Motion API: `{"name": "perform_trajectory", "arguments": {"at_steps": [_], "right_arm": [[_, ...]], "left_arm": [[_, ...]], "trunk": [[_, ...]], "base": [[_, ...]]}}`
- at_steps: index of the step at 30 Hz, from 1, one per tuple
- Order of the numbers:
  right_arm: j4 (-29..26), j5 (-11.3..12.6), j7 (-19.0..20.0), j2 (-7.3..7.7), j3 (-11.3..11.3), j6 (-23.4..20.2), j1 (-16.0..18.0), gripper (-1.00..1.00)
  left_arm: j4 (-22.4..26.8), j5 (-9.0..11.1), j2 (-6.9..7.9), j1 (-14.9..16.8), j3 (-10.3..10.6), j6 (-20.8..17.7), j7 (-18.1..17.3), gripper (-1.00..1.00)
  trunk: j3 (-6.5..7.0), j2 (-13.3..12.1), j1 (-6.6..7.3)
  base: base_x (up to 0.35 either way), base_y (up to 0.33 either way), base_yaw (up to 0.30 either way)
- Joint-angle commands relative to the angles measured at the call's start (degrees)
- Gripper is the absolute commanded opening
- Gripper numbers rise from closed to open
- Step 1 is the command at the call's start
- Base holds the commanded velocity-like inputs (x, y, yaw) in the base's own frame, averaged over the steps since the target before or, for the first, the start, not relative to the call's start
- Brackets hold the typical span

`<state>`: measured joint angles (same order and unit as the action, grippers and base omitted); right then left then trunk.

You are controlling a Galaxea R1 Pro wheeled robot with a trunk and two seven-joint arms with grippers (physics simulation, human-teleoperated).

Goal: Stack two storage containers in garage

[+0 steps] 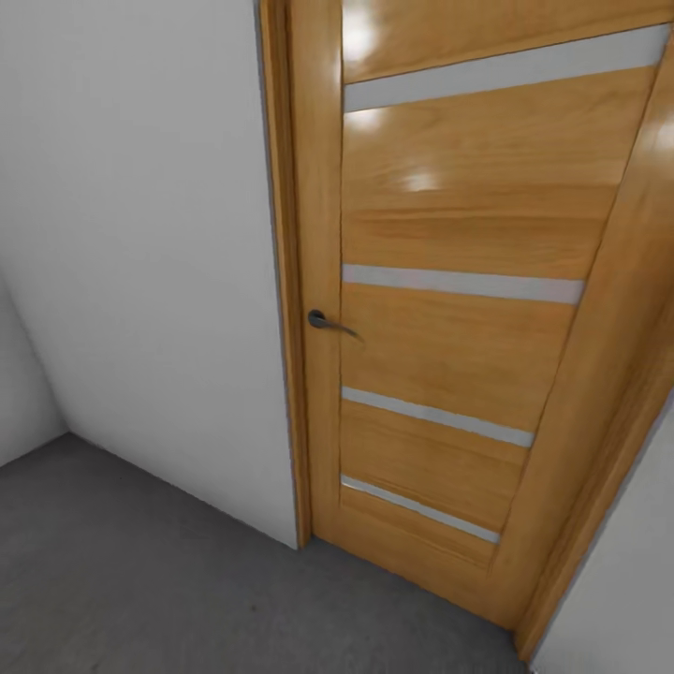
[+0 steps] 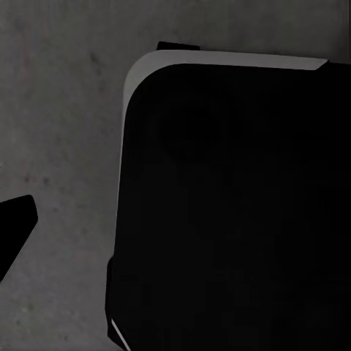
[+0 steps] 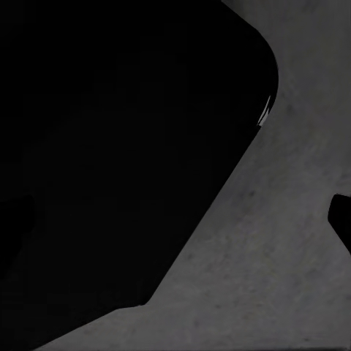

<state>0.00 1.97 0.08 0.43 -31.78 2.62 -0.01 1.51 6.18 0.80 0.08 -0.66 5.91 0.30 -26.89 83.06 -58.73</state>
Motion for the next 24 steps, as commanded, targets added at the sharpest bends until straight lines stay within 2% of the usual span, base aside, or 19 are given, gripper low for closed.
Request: {"name": "perform_trajectory", "arguments": {"at_steps": [1, 6, 24], "right_arm": [[0.0, 0.2, 0.01, -0.01, -0.24, 0.19, 0.01, 1.0], [0.0, 0.22, 0.01, -0.07, -0.22, 0.19, 0.01, 1.0], [0.0, 0.23, 0.01, 0.01, -0.22, 0.19, 0.01, 1.0]], "left_arm": [[-0.01, 0.5, 0.0, 0.01, 0.0, 0.15, 0.01, 1.0], [-0.01, 0.58, 0.07, 0.01, -0.03, 0.08, -0.01, 1.0], [-0.01, 0.67, 0.08, 0.01, -0.04, 0.1, -0.04, 1.0]], "trunk": [[-0.04, 0.02, 0.0], [-0.04, 0.02, 0.0], [-0.04, 0.02, 0.0]], "base": [[0.024, 0.0, -0.241], [0.207, 0.073, -0.107], [0.296, 0.16, -0.004]]}}
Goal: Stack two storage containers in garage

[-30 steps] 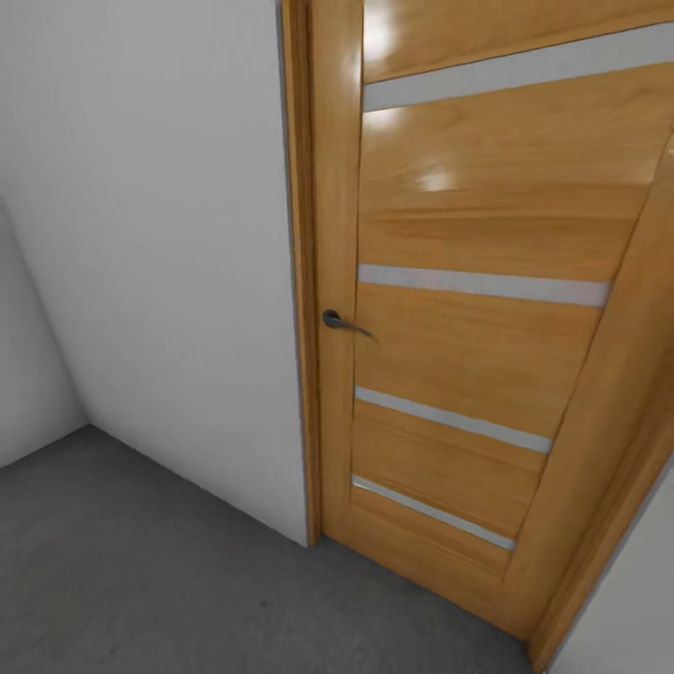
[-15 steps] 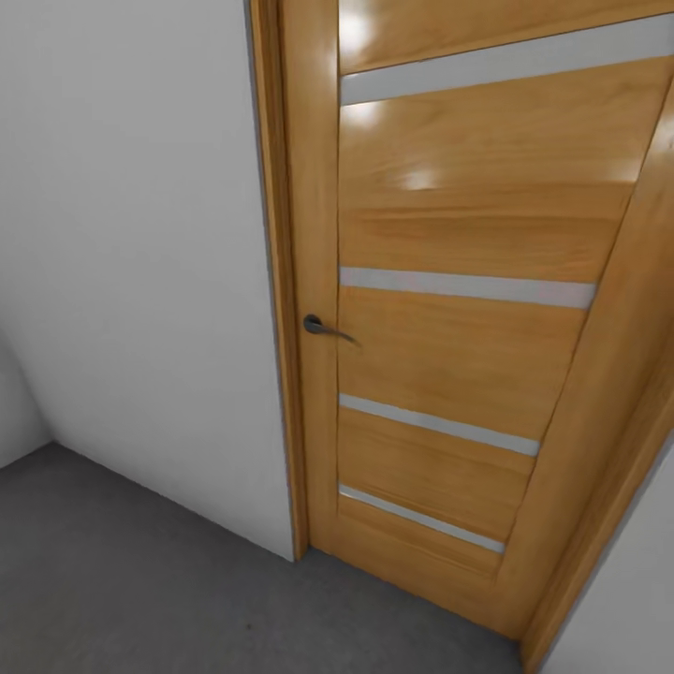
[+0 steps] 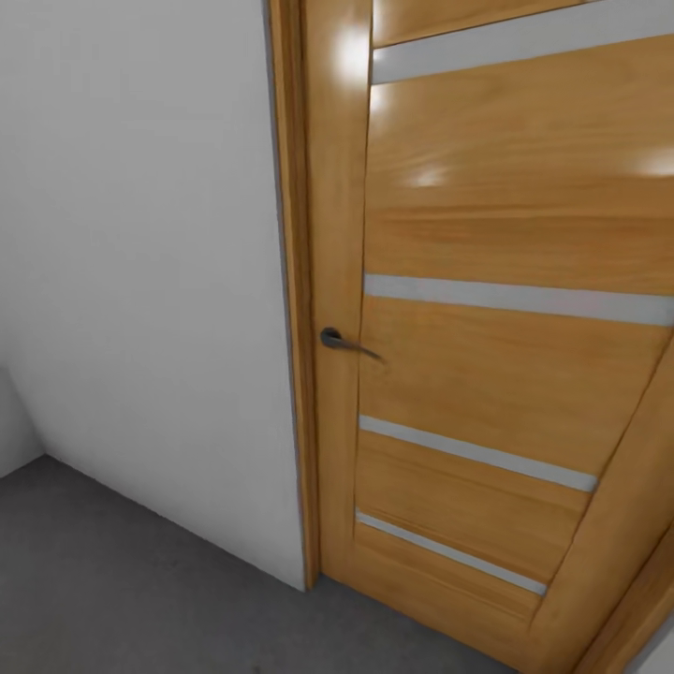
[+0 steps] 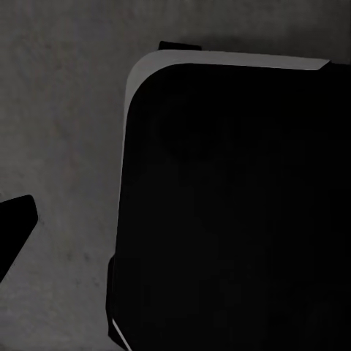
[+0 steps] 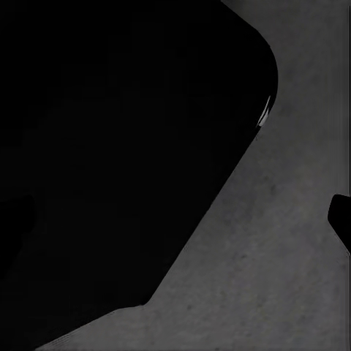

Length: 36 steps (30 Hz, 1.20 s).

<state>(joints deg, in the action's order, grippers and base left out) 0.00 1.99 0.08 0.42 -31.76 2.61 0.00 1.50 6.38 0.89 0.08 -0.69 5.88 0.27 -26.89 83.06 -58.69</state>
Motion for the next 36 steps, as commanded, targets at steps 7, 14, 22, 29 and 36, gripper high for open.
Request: {"name": "perform_trajectory", "arguments": {"at_steps": [7, 14, 22, 29, 36], "right_arm": [[0.0, 0.36, 0.01, -0.03, -0.23, 0.2, 0.0, 1.0], [0.0, 0.35, 0.01, 0.02, -0.23, 0.2, 0.0, 1.0], [0.0, 0.34, 0.01, 0.02, -0.23, 0.2, 0.0, 1.0], [0.0, 0.32, 0.01, 0.02, -0.23, 0.2, 0.0, 1.0], [0.0, 0.37, 0.01, 0.02, -0.23, 0.2, 0.0, 1.0]], "left_arm": [[0.0, 0.41, -0.01, 0.01, -0.01, 0.18, 0.01, 1.0], [0.0, 0.39, -0.01, 0.01, -0.01, 0.18, 0.03, 1.0], [0.0, 0.39, -0.01, 0.01, -0.01, 0.18, 0.02, 1.0], [0.0, 0.39, -0.01, 0.01, -0.01, 0.18, 0.06, 1.0], [0.0, 0.39, -0.01, 0.01, -0.01, 0.18, 0.0, 1.0]], "trunk": [[-0.04, 0.02, -0.03], [-0.04, 0.02, -0.03], [-0.04, 0.02, -0.03], [-0.04, 0.02, -0.03], [-0.04, 0.02, -0.03]], "base": [[0.196, 0.057, -0.158], [0.013, 0.003, -0.237], [0.001, 0.0, -0.241], [0.003, 0.001, -0.241], [0.189, 0.13, -0.112]]}}
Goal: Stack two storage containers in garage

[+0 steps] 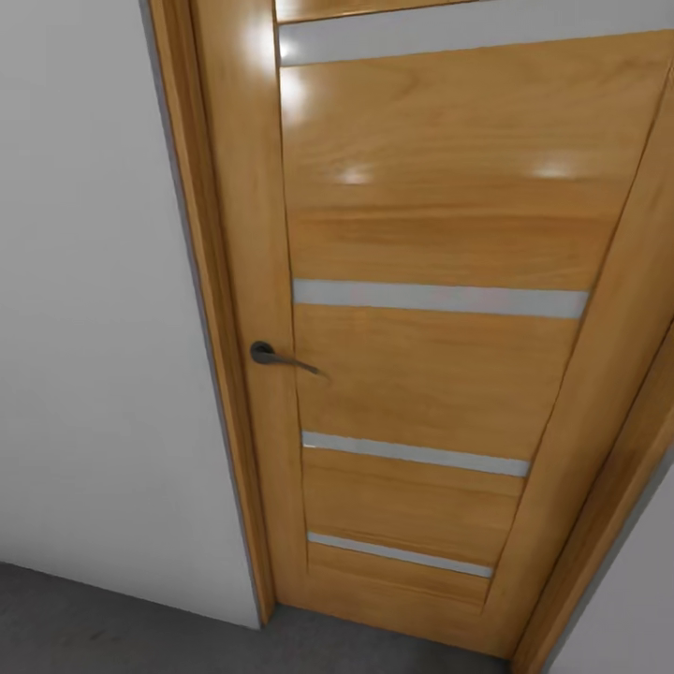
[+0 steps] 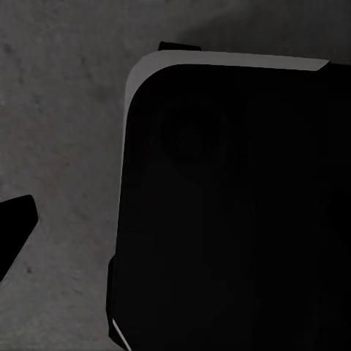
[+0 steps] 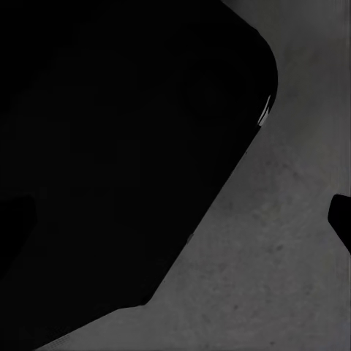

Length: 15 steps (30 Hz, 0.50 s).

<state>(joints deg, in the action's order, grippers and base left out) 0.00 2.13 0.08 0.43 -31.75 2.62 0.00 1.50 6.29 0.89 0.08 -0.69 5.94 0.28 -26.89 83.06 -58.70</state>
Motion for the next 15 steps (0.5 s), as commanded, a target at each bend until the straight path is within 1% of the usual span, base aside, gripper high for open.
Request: {"name": "perform_trajectory", "arguments": {"at_steps": [1, 5, 9, 12, 15], "right_arm": [[0.0, 0.23, 0.01, 0.01, -0.25, 0.2, 0.0, 1.0], [0.0, 0.24, 0.01, 0.01, -0.25, 0.2, 0.0, 1.0], [0.0, 0.36, 0.01, 0.01, -0.25, 0.2, 0.0, 1.0], [0.0, 0.62, 0.01, 0.01, -0.25, 0.2, 0.0, 1.0], [0.0, 0.75, 0.01, 0.01, -0.25, 0.2, 0.0, 1.0]], "left_arm": [[0.0, 0.48, -0.01, 0.01, -0.01, 0.13, -0.01, 1.0], [0.0, 0.49, -0.01, 0.01, -0.01, 0.13, -0.02, 1.0], [0.0, 0.48, -0.01, 0.01, -0.01, 0.13, -0.02, 1.0], [0.0, 0.48, -0.01, 0.01, -0.01, 0.13, -0.02, 1.0], [0.0, 0.48, -0.01, 0.01, 0.0, 0.13, -0.02, 1.0]], "trunk": [[-0.04, 0.02, -0.03], [-0.04, 0.02, -0.03], [-0.04, 0.02, -0.03], [-0.04, 0.02, -0.03], [-0.04, 0.02, -0.03]], "base": [[0.275, 0.181, -0.018], [0.25, 0.148, -0.007], [0.046, 0.026, -0.038], [0.013, 0.007, -0.165], [0.002, 0.001, -0.228]]}}
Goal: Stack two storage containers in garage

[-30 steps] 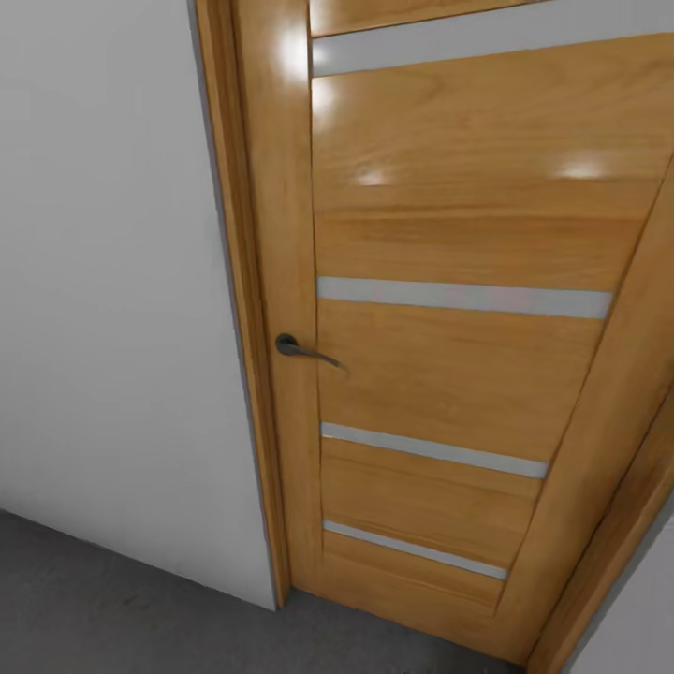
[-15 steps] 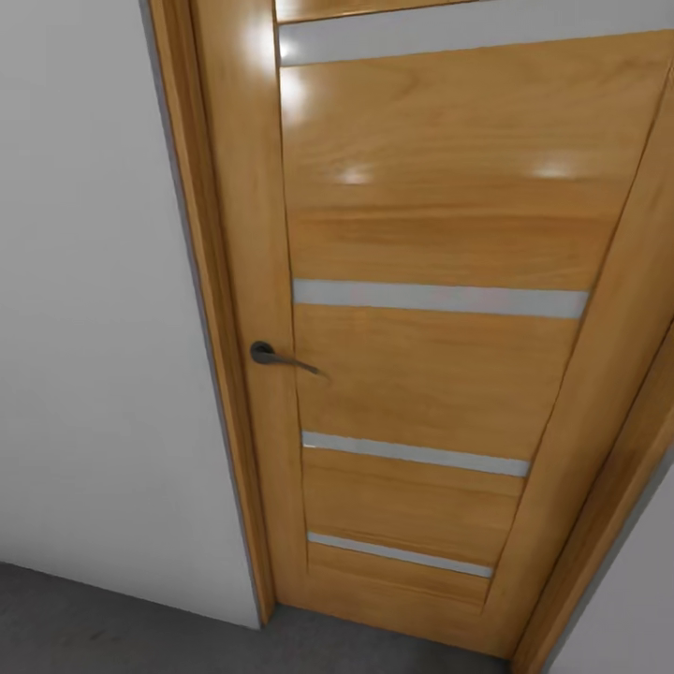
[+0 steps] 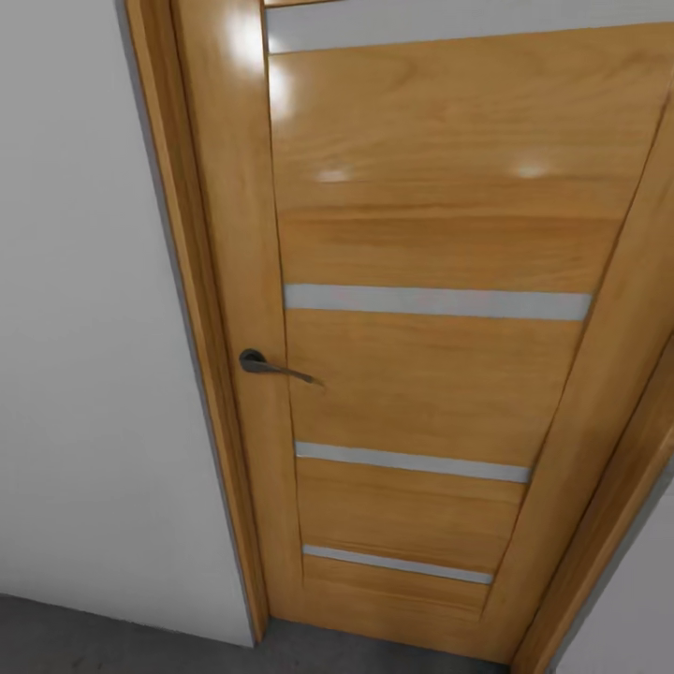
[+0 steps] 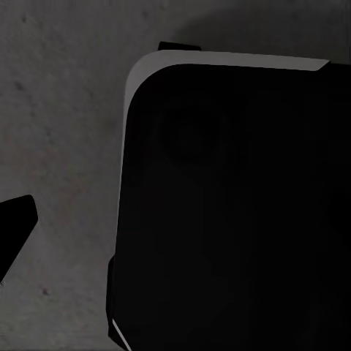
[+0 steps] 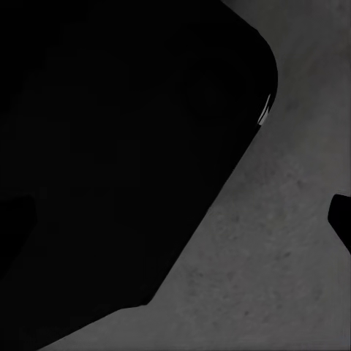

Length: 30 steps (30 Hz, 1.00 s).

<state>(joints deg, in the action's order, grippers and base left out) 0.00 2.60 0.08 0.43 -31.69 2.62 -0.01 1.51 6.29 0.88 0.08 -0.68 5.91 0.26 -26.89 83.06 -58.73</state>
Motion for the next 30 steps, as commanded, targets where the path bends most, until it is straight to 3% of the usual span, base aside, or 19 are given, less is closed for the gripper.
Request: {"name": "perform_trajectory", "arguments": {"at_steps": [1, 25, 30], "right_arm": [[0.0, 0.28, 0.01, 0.01, -0.3, 0.19, 0.01, 1.0], [0.0, 0.3, 0.01, 0.1, -0.3, 0.19, 0.01, 1.0], [0.0, 0.3, 0.01, 0.08, -0.3, 0.19, 0.01, 1.0]], "left_arm": [[-0.01, 0.48, 0.0, 0.01, -0.01, 0.15, 0.0, 1.0], [-0.01, 0.48, 0.0, 0.01, -0.02, 0.15, 0.06, 1.0], [-0.01, 0.48, 0.0, 0.01, -0.02, 0.15, 0.06, 1.0]], "trunk": [[-0.04, 0.02, 0.0], [-0.04, 0.02, 0.0], [-0.04, 0.02, 0.0]], "base": [[0.001, 0.0, -0.237], [0.0, 0.0, -0.24], [0.0, 0.0, -0.047]]}}
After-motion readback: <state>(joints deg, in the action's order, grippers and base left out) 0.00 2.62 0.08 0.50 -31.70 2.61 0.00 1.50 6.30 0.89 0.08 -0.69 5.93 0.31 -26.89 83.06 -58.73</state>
